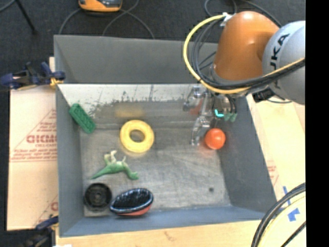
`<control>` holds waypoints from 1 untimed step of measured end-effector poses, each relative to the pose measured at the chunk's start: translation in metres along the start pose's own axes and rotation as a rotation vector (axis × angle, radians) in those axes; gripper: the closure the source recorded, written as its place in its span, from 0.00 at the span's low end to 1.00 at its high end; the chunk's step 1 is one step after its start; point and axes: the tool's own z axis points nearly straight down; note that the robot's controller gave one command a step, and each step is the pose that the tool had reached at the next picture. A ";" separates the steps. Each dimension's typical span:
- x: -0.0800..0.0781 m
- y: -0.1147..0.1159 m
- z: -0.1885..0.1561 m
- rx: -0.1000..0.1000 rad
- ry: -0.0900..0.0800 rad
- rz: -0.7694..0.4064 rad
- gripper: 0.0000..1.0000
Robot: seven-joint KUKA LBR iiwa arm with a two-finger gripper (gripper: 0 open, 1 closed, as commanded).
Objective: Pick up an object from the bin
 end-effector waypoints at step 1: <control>-0.001 0.000 -0.005 0.000 -0.008 0.000 0.00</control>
Offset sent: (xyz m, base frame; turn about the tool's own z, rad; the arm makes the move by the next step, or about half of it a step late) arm -0.0425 0.0026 -0.1242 -0.4551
